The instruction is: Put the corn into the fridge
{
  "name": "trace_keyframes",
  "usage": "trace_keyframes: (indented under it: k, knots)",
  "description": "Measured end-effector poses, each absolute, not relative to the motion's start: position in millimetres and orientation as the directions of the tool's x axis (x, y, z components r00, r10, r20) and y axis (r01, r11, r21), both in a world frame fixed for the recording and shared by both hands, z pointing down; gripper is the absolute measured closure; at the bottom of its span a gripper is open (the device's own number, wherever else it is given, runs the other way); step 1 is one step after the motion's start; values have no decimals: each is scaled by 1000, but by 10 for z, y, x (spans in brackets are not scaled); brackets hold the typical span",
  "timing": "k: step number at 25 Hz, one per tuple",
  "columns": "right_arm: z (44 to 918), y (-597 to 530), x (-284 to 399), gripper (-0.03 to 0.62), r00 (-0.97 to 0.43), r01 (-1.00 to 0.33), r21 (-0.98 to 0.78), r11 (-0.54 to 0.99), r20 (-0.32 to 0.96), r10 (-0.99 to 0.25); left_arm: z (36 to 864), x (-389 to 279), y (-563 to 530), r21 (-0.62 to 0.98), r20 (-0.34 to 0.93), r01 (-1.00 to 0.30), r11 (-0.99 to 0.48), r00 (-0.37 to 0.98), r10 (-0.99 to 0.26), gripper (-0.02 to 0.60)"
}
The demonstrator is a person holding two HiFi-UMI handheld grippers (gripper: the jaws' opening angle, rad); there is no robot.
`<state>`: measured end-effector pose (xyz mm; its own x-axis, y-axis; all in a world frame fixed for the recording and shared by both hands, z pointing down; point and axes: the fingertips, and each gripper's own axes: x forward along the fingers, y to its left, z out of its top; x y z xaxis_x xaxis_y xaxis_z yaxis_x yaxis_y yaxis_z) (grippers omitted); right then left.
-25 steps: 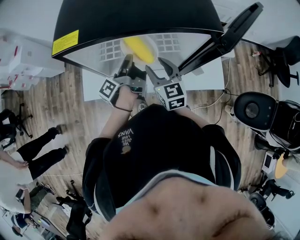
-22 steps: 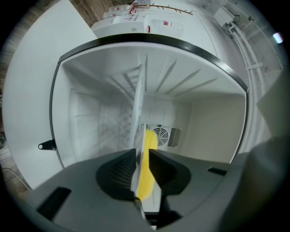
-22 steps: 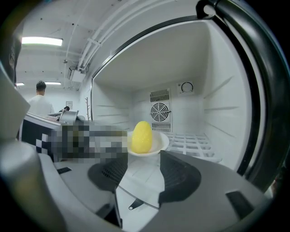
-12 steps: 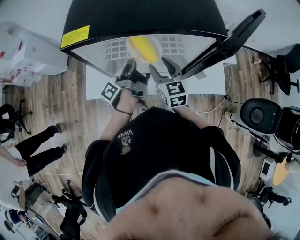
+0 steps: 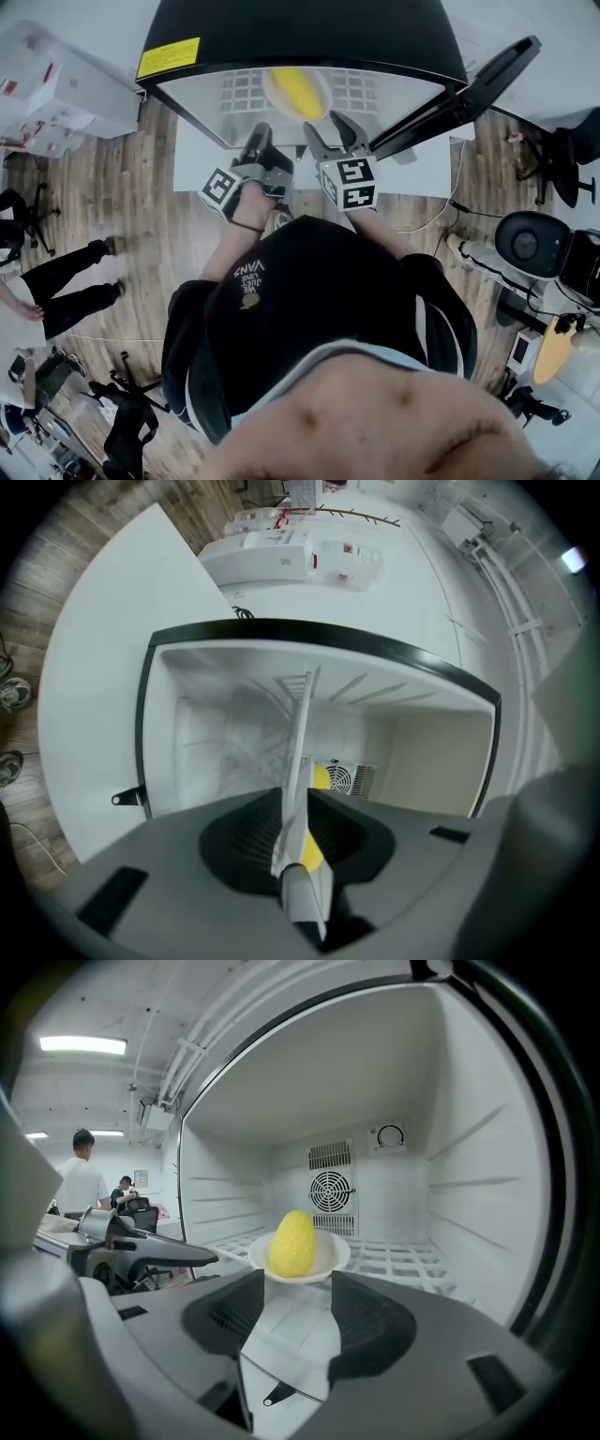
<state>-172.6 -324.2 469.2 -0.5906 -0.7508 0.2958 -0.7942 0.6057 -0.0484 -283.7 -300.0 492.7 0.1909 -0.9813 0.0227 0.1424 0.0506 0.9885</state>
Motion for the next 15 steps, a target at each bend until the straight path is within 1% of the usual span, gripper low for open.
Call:
trace_keyframes:
  k: [15]
  knots:
    - [4712,-3378,-1772,379,-587,-795,-35,606,299,-753,5032,-2906,-2891,981,49,178,79,167,-985,515]
